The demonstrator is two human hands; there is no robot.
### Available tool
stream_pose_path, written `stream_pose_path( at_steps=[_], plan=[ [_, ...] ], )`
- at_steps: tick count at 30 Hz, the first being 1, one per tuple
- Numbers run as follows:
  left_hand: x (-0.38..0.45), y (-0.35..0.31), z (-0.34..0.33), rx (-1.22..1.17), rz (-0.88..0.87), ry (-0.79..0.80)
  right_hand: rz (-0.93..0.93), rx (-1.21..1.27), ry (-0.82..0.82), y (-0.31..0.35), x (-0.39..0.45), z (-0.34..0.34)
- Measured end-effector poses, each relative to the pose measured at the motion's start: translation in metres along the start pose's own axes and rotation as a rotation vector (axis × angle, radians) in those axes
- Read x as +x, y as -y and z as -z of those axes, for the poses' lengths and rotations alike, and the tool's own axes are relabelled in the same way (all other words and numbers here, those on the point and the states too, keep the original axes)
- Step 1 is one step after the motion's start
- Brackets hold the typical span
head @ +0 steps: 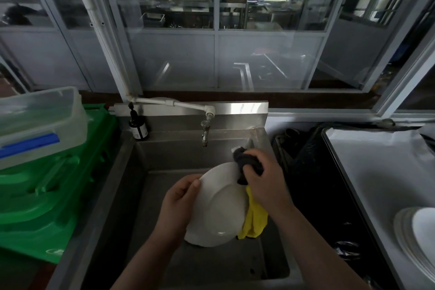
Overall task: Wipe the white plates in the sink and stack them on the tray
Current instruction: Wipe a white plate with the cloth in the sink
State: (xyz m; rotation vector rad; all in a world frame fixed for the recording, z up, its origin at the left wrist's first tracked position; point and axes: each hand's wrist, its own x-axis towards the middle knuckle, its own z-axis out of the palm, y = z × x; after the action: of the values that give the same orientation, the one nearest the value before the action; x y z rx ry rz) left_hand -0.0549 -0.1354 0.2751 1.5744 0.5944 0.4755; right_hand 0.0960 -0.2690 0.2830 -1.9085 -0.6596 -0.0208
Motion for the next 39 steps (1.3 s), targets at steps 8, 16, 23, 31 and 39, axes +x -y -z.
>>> stream_pose_path(
  at_steps=[8, 16, 23, 31, 39],
  plan=[
    [0.0, 0.001, 0.0, -0.141, 0.046, -0.015, -0.477, 0.111, -0.129, -0.039, -0.016, 0.0],
    [0.002, 0.004, -0.007, -0.275, 0.133, 0.001, -0.252, 0.037, -0.082, -0.015, -0.025, -0.012],
    [0.005, -0.001, -0.01, -0.404, 0.186, -0.01, 0.051, -0.042, 0.004, 0.015, -0.034, -0.034],
    [0.009, -0.007, -0.005, -0.504, 0.215, -0.001, 0.235, -0.12, 0.157, 0.033, -0.052, -0.052],
    [0.008, 0.003, -0.006, -0.493, 0.245, -0.059, 0.311, -0.217, 0.286, 0.025, -0.062, -0.055]
  ],
)
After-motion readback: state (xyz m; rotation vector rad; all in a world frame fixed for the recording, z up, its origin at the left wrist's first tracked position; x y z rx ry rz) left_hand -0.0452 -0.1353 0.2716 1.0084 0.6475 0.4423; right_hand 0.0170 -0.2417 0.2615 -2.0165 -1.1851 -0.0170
